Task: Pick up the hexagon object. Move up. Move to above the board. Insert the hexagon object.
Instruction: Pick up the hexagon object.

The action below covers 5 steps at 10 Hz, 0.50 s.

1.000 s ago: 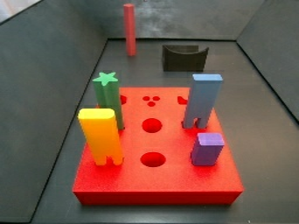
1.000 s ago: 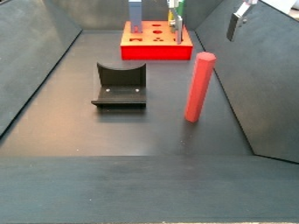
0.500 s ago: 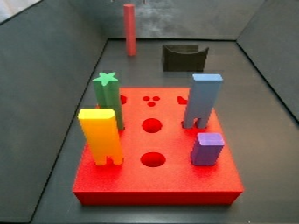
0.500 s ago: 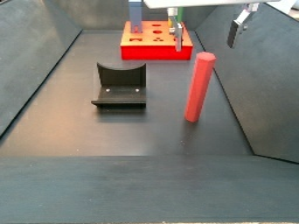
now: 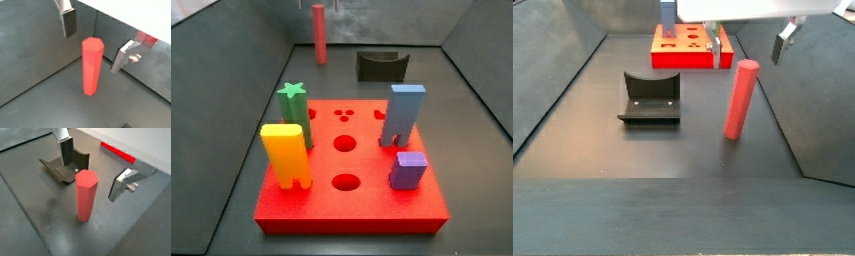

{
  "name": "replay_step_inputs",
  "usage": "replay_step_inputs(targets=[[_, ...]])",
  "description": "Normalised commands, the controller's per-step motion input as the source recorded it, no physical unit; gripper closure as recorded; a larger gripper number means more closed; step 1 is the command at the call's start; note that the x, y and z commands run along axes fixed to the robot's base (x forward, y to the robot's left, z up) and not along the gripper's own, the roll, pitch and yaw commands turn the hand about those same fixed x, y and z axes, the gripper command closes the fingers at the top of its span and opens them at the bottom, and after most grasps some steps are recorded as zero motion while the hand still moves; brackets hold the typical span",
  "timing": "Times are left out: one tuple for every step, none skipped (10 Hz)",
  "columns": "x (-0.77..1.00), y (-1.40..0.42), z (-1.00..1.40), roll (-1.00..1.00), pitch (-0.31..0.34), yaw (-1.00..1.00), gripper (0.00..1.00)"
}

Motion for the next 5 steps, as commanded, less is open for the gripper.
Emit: replay_step_inputs(targets=[[0.09,0.11,-0.40,-0.15,-0.143,-0.07,0.00],[0.07,0.13,-0.45,-0.17,-0.166,-0.08,0.00],[0.00,0.11,-0.41,-0.18,-0.179,-0.09,0.00],[0.00,0.12,-0.29,-0.19,-0.139,-0.09,0.00],[0.00,0.11,-0.18,-0.18,-0.059,-0.03,0.00]])
